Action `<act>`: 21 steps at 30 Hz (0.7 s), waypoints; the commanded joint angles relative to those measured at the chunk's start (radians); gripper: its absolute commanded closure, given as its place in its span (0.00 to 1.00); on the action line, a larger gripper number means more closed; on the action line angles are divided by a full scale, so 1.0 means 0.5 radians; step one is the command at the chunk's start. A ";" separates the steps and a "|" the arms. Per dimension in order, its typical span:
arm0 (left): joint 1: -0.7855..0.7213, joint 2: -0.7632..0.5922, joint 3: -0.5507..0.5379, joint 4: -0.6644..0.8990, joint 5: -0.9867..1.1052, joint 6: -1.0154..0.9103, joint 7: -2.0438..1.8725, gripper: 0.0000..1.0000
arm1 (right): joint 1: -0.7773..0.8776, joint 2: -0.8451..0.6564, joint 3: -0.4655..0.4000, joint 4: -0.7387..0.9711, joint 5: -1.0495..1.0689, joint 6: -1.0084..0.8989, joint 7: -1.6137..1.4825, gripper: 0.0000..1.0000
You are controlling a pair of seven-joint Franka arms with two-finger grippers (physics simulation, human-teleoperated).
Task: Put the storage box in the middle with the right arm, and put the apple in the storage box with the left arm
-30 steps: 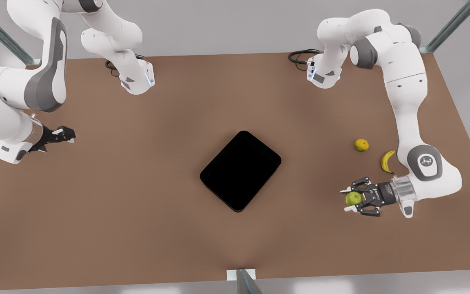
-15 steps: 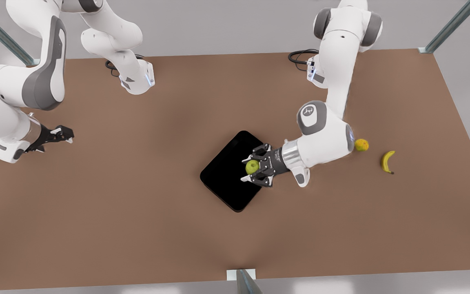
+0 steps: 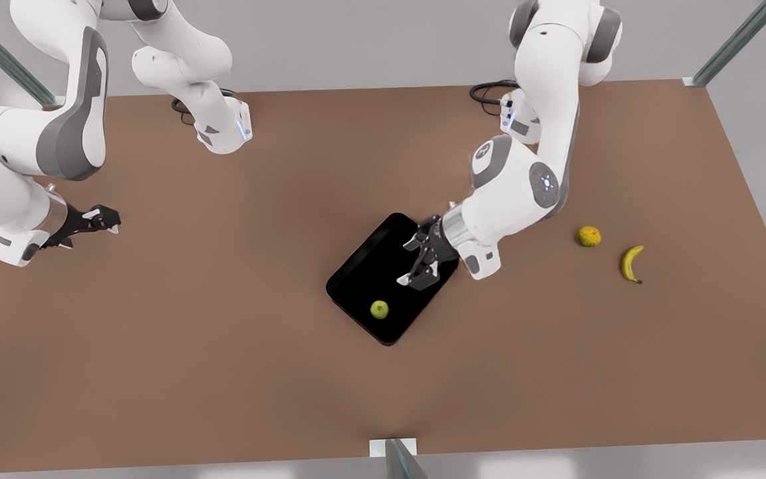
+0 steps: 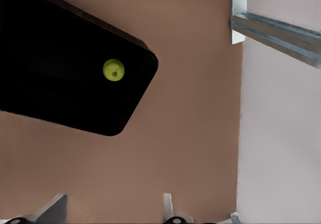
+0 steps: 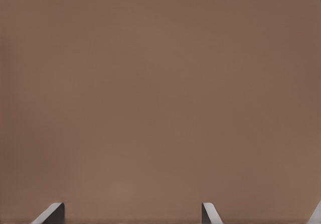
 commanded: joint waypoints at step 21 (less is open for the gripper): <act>1.254 -0.808 -0.739 -0.537 1.399 -0.877 2.835 0.00 | -0.092 -0.108 0.159 -0.024 -0.086 -0.016 0.009 0.00</act>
